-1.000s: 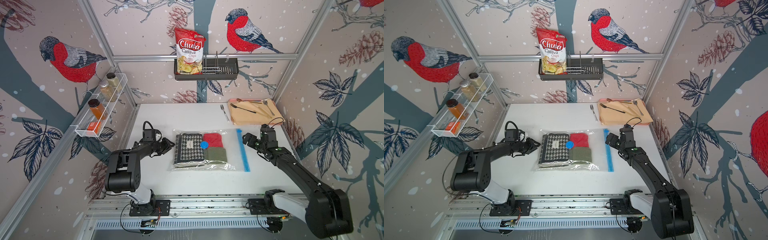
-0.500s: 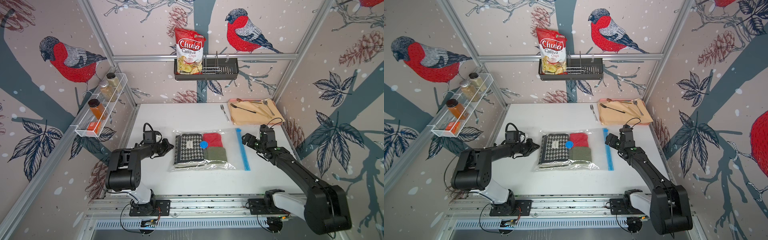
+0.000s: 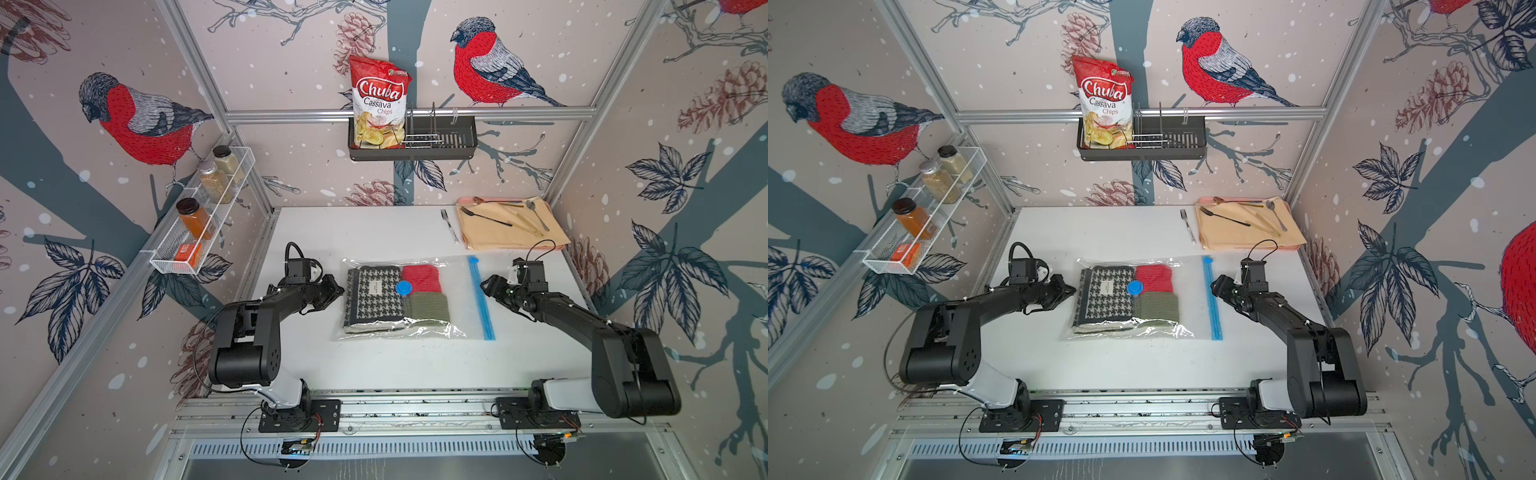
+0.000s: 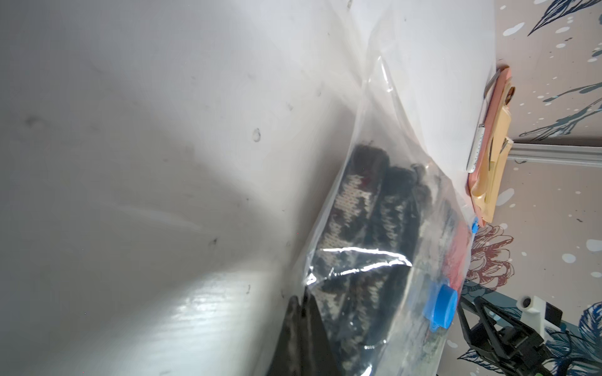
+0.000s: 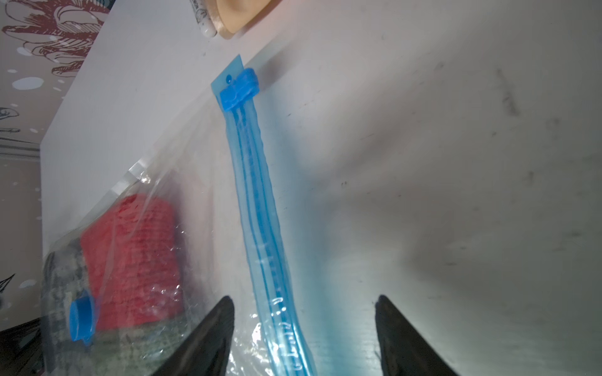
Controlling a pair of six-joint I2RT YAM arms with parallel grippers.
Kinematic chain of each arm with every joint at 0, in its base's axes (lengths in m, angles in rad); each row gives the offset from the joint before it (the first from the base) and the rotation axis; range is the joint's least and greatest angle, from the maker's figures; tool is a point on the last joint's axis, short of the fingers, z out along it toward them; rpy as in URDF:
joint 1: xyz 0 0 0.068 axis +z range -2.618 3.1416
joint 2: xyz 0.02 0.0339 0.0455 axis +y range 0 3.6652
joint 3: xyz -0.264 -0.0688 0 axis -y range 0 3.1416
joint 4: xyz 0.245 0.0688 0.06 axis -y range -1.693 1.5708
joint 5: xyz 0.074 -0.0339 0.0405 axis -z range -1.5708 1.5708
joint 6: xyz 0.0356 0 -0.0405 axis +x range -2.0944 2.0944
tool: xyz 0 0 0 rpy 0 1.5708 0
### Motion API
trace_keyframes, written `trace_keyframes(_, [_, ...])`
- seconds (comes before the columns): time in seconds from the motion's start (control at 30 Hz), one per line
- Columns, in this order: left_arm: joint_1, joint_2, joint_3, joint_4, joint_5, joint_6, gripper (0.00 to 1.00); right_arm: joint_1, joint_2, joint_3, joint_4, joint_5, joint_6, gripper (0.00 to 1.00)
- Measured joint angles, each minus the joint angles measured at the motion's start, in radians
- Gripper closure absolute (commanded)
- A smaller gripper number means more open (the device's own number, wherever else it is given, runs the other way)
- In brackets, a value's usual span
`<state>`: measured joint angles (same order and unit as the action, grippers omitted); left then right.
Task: Take the scarf out of the vacuum bag
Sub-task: Adjust the scarf in the vacuum bag.
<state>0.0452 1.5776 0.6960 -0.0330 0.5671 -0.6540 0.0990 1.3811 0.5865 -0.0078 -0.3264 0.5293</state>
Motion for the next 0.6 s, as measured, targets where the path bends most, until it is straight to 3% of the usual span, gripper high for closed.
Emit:
trace_keyframes(0.3, [-0.001, -0.010, 0.028, -0.087, -0.119, 0.035, 1.00, -0.026, 0.015, -0.048, 0.083, -0.166, 0.028, 0.38])
trace_keyframes(0.6, [-0.003, -0.009, 0.035, -0.106, -0.151, 0.050, 1.00, -0.086, 0.079, -0.118, 0.225, -0.326, 0.103, 0.41])
